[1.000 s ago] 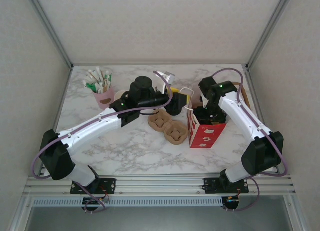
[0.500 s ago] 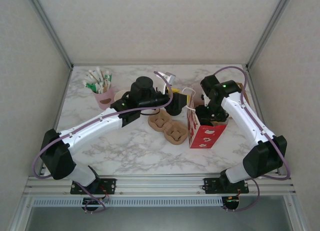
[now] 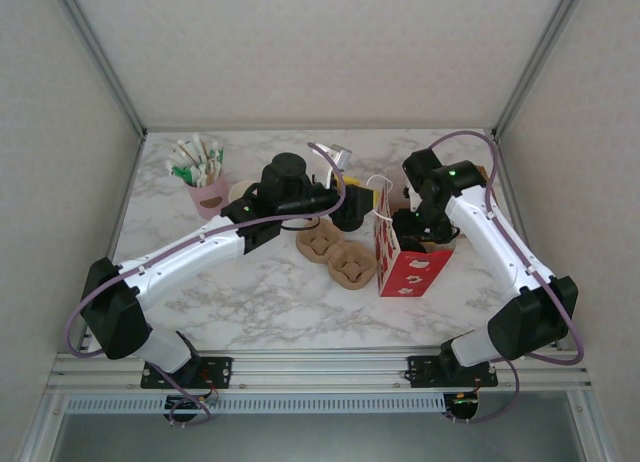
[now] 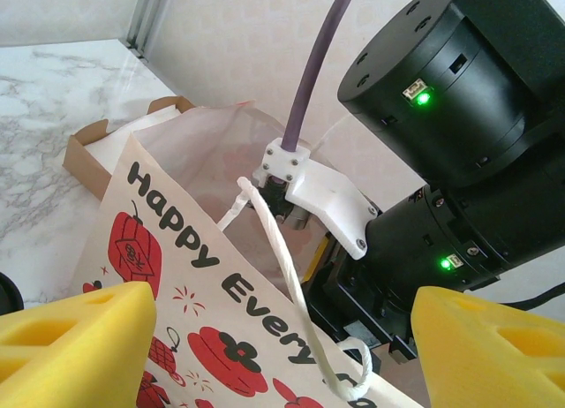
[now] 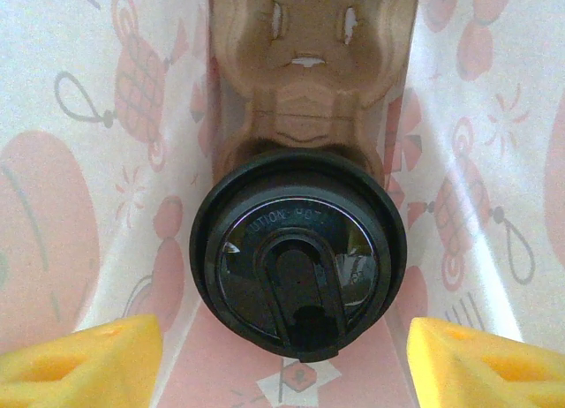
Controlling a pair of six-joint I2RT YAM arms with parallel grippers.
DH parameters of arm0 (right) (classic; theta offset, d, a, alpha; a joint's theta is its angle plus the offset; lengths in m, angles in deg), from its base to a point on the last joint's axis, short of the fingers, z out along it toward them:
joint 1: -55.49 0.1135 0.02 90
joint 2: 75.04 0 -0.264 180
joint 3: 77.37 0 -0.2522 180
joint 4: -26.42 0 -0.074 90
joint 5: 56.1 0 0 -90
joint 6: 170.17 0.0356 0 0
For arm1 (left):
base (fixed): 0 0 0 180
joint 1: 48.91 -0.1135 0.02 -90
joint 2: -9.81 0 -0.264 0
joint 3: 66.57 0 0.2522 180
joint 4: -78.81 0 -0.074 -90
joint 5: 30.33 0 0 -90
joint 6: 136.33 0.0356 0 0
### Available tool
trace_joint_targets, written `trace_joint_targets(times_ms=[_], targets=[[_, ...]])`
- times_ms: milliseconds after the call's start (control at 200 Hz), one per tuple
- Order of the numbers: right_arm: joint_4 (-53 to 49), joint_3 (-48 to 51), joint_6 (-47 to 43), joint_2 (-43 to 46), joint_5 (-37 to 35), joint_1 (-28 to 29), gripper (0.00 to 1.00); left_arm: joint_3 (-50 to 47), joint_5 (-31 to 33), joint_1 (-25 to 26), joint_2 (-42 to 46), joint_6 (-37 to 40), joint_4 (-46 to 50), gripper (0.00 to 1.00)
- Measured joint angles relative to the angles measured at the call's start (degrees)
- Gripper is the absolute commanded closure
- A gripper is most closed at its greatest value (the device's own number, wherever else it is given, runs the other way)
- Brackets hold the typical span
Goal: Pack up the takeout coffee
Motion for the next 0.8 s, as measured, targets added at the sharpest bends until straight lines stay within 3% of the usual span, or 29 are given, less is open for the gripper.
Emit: trace_joint_targets(times_ms=[801], targets=[[-1.2, -1.6, 0.6, 2.3, -0.2, 0.5, 0.23, 0.0, 0.5, 0.0, 0.0, 0.0, 0.0, 0.20]])
